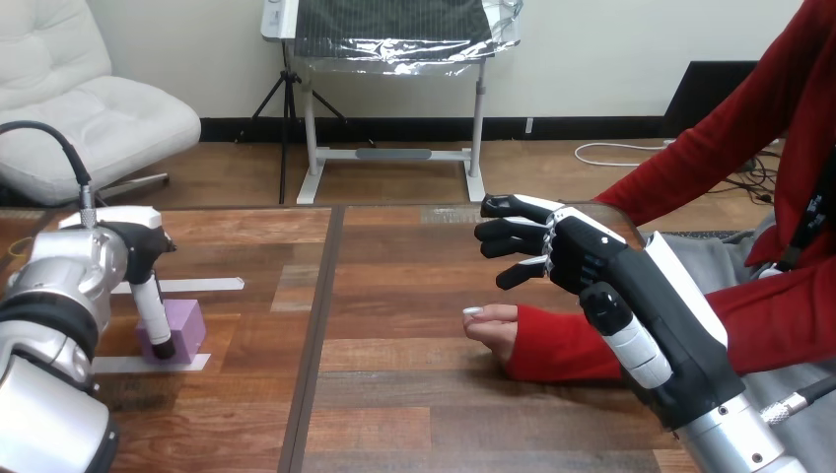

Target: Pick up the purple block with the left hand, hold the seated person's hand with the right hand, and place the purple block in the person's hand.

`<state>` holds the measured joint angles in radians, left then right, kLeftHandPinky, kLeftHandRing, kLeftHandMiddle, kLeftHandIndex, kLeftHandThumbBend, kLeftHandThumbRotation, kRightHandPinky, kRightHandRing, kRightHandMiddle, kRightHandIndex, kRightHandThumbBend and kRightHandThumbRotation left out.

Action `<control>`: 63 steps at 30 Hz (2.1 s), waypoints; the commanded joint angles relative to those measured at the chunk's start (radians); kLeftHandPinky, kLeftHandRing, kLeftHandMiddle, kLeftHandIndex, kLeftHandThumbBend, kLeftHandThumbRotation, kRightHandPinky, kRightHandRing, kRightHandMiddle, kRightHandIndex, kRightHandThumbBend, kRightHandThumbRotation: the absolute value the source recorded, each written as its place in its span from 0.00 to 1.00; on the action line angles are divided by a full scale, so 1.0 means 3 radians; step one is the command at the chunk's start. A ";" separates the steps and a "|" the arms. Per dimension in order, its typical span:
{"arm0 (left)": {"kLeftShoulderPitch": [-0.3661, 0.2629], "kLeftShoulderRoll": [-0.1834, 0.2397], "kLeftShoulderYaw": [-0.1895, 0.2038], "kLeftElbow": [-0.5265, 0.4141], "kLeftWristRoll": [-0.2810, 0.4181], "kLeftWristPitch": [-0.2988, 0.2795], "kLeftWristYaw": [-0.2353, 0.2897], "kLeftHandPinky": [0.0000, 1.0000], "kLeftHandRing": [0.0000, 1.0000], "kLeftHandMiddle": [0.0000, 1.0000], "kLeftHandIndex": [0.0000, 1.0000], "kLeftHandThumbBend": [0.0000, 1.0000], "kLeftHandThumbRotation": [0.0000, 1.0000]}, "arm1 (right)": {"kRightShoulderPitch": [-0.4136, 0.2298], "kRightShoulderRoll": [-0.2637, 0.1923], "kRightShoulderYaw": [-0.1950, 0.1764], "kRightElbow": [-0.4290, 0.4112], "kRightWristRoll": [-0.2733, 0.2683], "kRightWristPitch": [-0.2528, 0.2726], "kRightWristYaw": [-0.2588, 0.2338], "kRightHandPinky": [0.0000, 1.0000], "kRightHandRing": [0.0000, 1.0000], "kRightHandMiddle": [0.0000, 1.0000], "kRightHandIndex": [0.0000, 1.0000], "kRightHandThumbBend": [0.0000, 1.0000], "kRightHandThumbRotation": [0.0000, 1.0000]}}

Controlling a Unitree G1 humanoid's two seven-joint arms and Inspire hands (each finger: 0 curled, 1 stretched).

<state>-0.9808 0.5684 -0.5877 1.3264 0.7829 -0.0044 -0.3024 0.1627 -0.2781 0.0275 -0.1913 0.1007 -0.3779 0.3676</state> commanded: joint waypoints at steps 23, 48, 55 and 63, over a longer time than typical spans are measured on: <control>0.0018 -0.0130 0.0056 0.0000 -0.0072 -0.0012 0.0235 0.96 0.93 0.93 0.91 0.89 0.00 | -0.0091 0.0013 -0.0058 -0.0159 0.0025 -0.0038 -0.0038 0.62 0.74 0.76 0.80 1.00 1.00; 0.0067 -0.0163 0.0039 0.0008 -0.0115 -0.0052 0.0243 0.91 0.92 0.92 0.87 0.71 0.00 | -0.0097 0.0026 -0.0050 -0.0148 0.0034 -0.0065 -0.0034 0.61 0.73 0.76 0.79 1.00 1.00; 0.0061 -0.0181 0.0051 0.0007 -0.0132 -0.0035 0.0207 0.88 0.92 0.92 0.87 0.68 0.00 | -0.0095 0.0025 -0.0054 -0.0160 0.0027 -0.0055 -0.0037 0.61 0.73 0.76 0.79 1.00 1.00; 0.0049 -0.0203 0.0034 0.0012 -0.0138 0.0017 0.0170 0.71 0.88 0.91 0.87 0.67 0.00 | -0.0099 0.0022 -0.0056 -0.0153 0.0034 -0.0069 -0.0030 0.60 0.74 0.76 0.79 1.00 1.00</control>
<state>-0.9335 0.5253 -0.5770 1.3306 0.7410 -0.0076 -0.2509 0.1627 -0.2756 0.0276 -0.1914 0.1014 -0.3780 0.3676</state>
